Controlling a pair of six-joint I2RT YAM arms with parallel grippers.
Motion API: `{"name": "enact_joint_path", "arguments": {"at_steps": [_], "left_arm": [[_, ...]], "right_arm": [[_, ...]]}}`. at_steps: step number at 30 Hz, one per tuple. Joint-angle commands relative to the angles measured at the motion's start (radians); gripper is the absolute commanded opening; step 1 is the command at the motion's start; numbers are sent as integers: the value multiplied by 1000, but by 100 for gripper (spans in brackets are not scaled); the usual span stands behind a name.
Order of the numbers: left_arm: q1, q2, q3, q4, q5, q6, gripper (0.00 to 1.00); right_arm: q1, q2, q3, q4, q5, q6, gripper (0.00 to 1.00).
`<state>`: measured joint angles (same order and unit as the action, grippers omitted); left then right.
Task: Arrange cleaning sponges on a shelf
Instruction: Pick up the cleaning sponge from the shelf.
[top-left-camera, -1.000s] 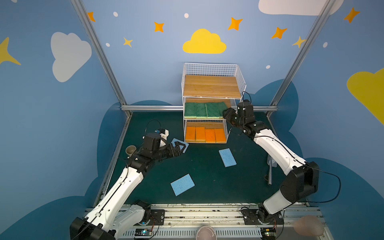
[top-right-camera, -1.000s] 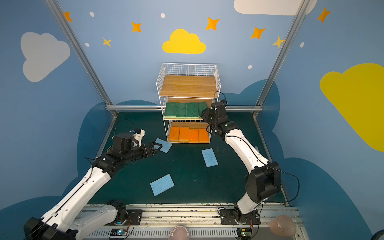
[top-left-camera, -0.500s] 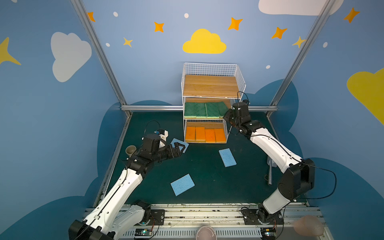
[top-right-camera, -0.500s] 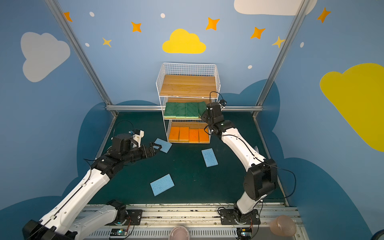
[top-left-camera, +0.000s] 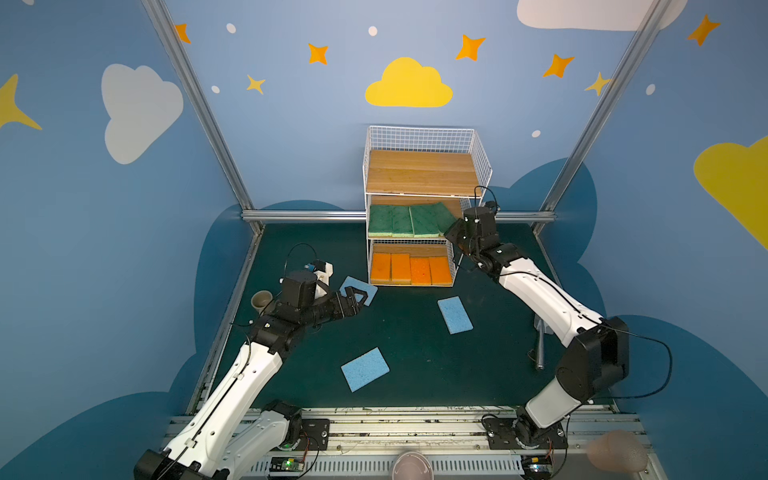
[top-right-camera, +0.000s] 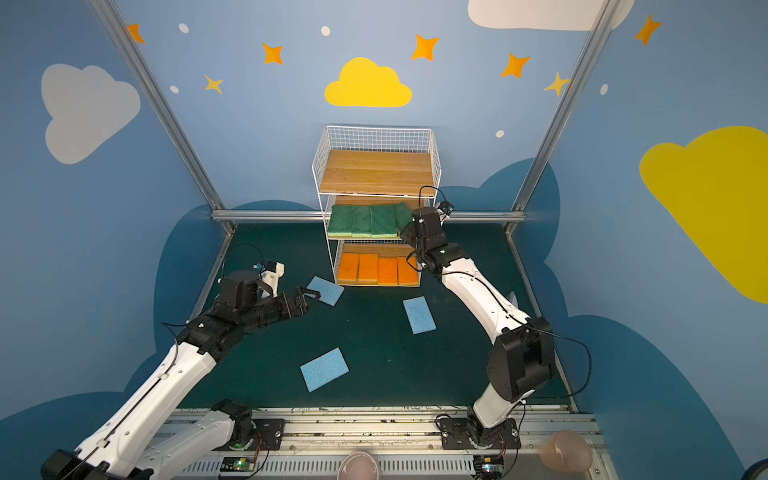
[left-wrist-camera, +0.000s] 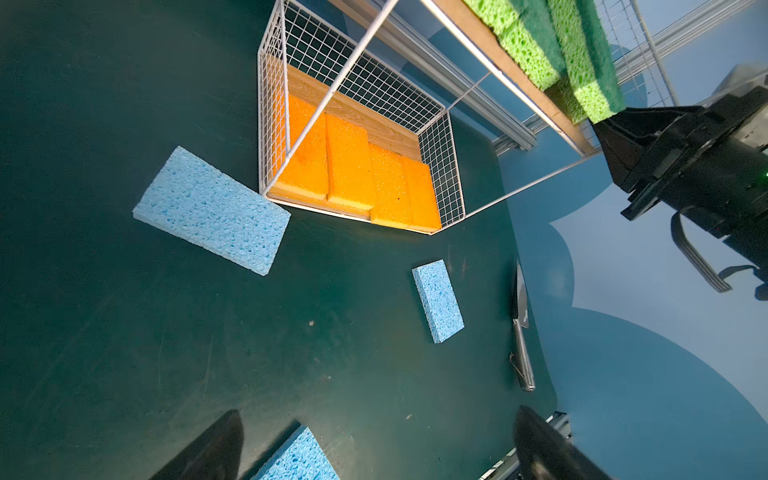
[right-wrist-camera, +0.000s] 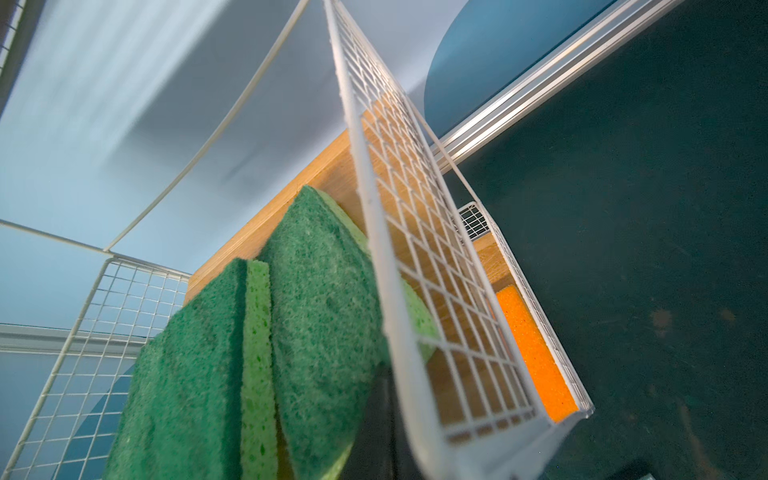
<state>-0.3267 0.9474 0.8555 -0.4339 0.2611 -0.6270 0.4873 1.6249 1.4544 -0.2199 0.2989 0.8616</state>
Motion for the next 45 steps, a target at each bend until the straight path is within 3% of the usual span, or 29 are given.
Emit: {"name": "enact_joint_path", "arguments": {"at_steps": [1,24,45], "left_arm": [[5,-13,-7,-21,6,21,100],[4,27,39,-20,38,18,100],[-97,152,103,73,11,-14,98]], "right_arm": [[31,-48,-24,-25,-29,2,0],[103,-246,-97,-41,156,-56,0],[108,-396,-114,-79,176,-203,0]]}}
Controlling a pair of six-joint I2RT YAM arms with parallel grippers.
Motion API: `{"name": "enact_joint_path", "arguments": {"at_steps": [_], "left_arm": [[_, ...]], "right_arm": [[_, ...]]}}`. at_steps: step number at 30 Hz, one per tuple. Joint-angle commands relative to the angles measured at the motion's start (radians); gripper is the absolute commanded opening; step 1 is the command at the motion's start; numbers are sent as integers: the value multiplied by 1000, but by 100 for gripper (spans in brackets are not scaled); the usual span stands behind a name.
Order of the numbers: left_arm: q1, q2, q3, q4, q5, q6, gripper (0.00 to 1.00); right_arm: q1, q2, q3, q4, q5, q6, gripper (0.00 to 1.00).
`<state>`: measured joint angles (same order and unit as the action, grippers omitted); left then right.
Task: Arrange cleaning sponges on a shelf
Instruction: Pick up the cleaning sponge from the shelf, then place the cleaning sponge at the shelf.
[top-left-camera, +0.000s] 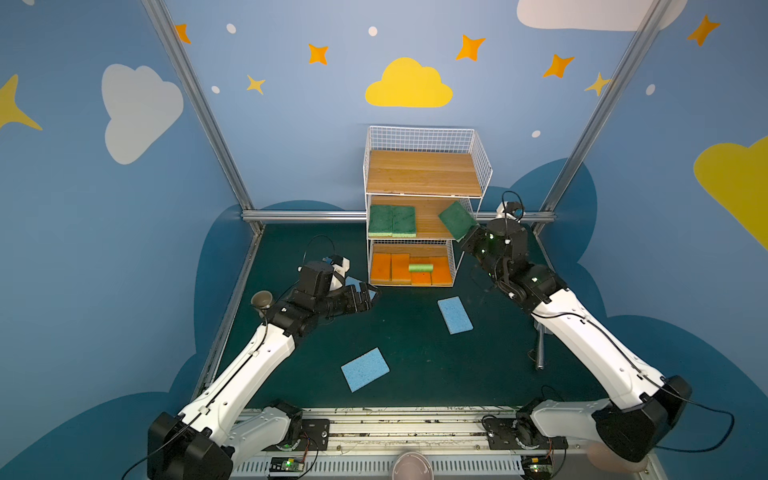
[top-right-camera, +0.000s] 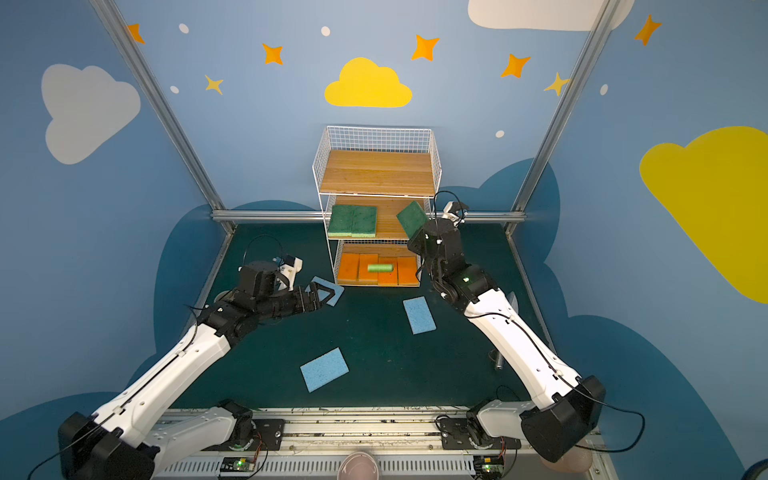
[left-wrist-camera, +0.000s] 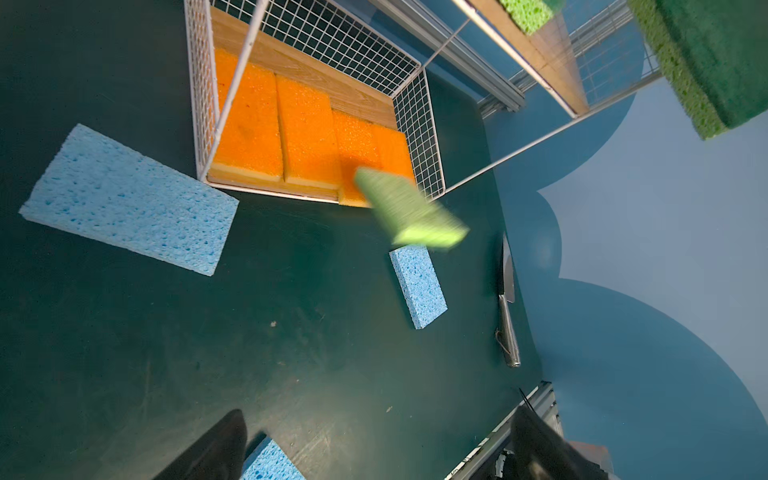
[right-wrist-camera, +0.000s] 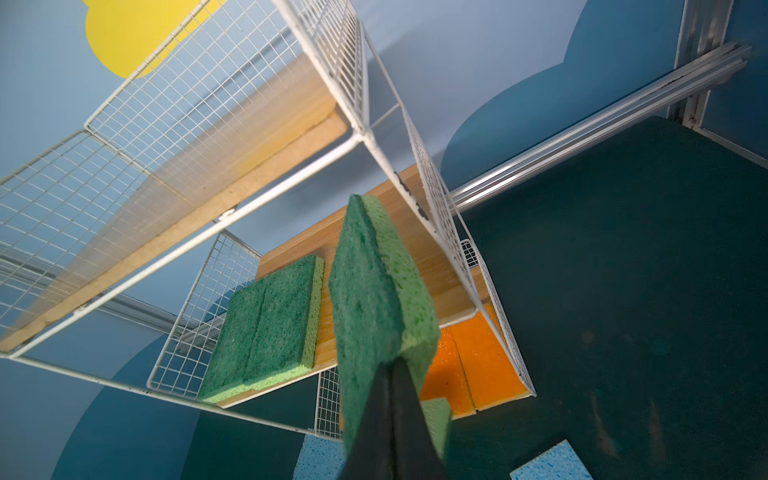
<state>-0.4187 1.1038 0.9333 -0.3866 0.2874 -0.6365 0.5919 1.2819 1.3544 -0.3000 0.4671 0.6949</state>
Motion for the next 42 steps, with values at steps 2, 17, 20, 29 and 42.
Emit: {"name": "enact_joint_path", "arguments": {"at_steps": [2,17,20,29,42], "left_arm": [[-5,-3,25,22,-22,-3,98],[4,-84,-11,-32,-48,11,99],[16,-115,-42,-41,-44,10,99],[42,-191,-107,-60,-32,14,100],[58,-229,-115,-82,-12,20,100]], "right_arm": [[3,-85,-38,16,-13,-41,0],[-14,-55,-238,280,-181,290,0],[-14,-23,-244,334,-176,345,0],[-7,18,-250,382,-89,432,0],[17,150,-179,423,-19,509,0]]}}
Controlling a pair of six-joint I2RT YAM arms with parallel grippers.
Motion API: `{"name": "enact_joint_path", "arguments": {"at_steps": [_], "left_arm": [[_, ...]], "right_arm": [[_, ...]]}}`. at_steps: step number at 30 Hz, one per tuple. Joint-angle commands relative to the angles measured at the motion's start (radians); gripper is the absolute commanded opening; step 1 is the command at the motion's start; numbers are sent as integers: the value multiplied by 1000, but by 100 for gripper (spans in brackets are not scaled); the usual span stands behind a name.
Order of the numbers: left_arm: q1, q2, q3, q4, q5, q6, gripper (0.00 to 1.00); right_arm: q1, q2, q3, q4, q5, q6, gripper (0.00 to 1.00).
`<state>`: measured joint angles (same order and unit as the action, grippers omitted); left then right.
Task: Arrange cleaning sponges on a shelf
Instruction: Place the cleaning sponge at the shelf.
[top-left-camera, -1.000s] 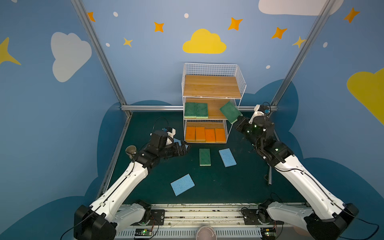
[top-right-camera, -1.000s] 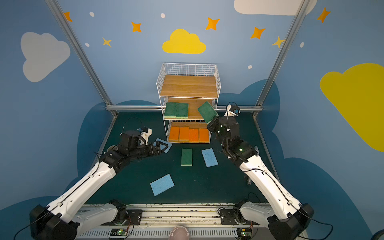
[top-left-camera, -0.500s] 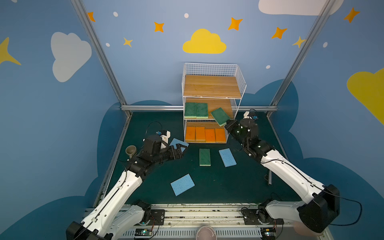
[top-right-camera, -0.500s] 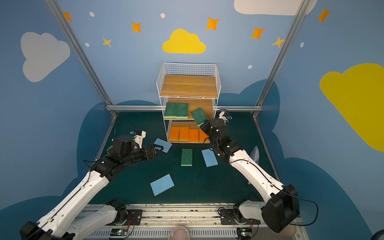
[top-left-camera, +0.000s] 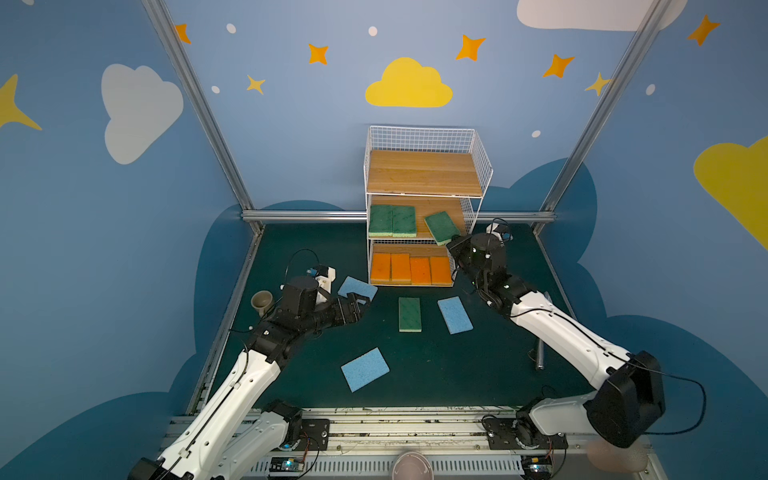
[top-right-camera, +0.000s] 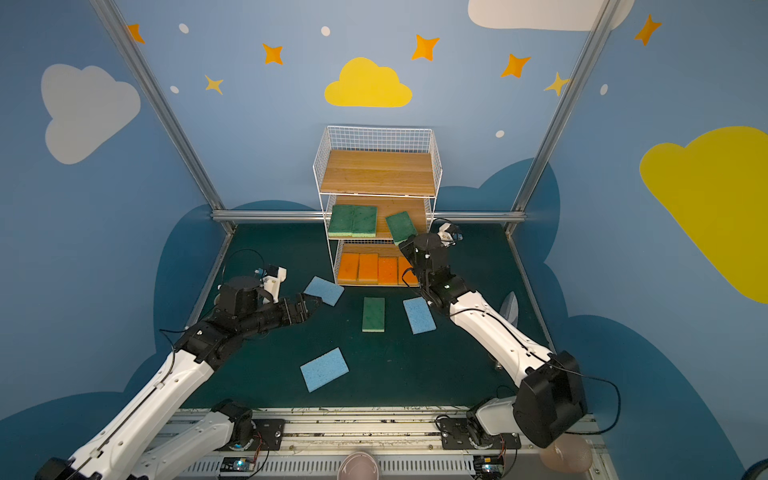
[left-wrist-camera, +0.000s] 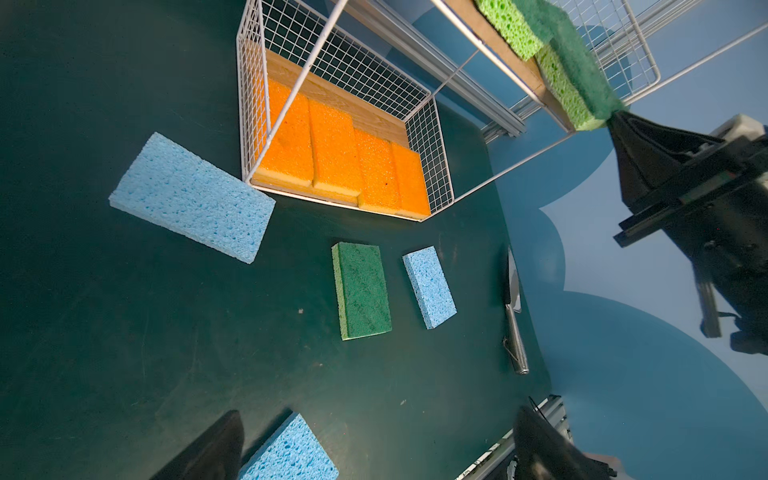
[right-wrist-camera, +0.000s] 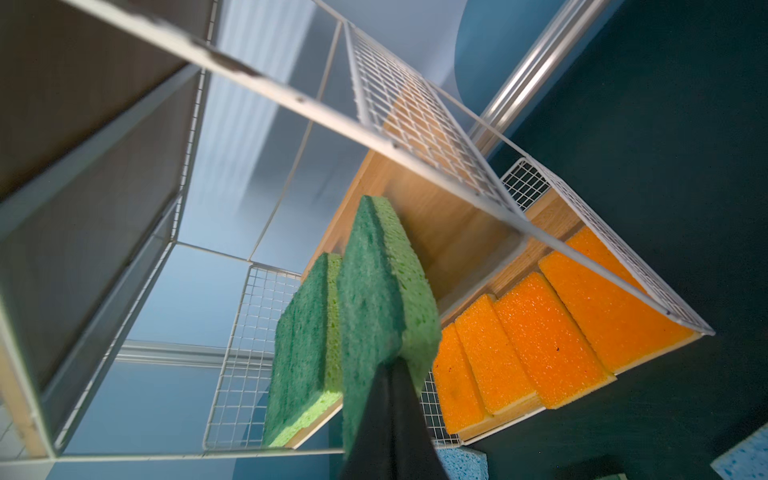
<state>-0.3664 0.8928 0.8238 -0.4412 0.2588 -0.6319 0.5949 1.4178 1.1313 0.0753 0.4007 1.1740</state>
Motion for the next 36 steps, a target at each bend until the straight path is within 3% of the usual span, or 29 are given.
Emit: {"name": "enact_joint_path", "arguments": {"at_steps": [1,13,36], "left_arm": [[7,-24,-6,-31,18,15,100],[11,-58,-26,-49,37,9,100],[15,-71,-28,-61,60,9,100]], "right_arm": [[18,23,51,47,60,35,0],[52,95,117,29,156,81,0],[86,218,226,24,168,84,0]]}}
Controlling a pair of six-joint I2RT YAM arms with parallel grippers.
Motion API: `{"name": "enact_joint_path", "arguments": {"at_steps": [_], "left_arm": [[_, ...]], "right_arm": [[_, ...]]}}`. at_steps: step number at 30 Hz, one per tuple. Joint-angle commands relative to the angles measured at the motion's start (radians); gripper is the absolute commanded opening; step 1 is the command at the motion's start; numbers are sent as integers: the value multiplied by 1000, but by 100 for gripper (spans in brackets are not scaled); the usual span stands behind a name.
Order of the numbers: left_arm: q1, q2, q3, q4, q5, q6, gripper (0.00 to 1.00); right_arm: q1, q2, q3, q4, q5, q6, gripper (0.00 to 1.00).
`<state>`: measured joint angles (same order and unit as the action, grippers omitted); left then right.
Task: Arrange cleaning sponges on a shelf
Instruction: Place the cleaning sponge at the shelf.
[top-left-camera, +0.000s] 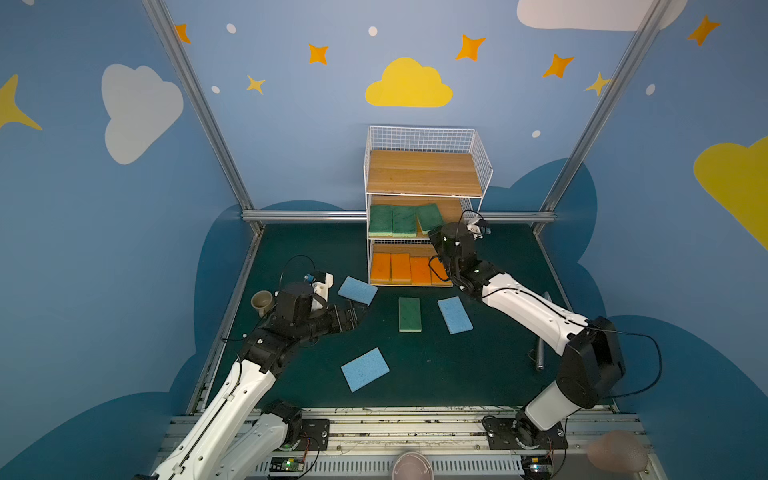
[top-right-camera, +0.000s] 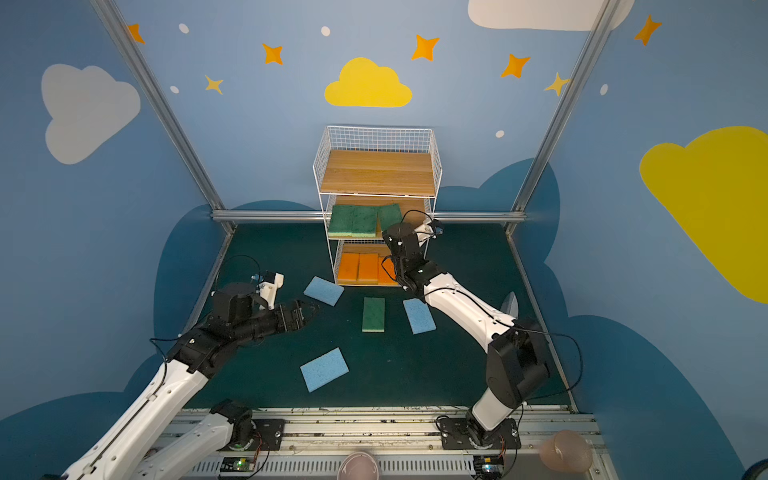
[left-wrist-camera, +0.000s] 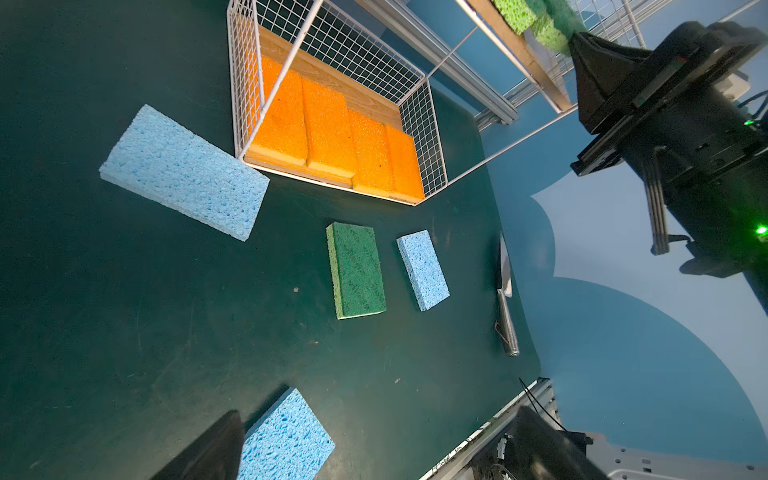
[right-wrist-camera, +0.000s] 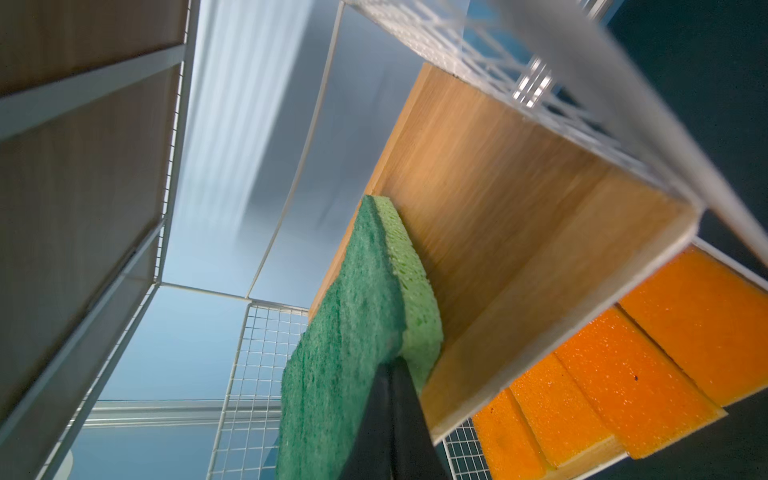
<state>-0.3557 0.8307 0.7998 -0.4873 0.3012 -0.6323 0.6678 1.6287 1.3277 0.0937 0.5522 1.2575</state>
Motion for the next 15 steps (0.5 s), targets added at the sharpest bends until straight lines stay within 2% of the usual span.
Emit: {"name": "enact_joint_path", "arguments": {"at_steps": [1,7,15], "left_arm": [[6,-8,-4,-14,19,10,100],[13,-15,-13,-14,25,10,99],[23,-22,-16,-19,32,8,100]], "right_arm": [[16,7,26,5,20,-1,0],[26,7,11,22,9,-1,2],[42,-8,3,11,8,-11,39]]}}
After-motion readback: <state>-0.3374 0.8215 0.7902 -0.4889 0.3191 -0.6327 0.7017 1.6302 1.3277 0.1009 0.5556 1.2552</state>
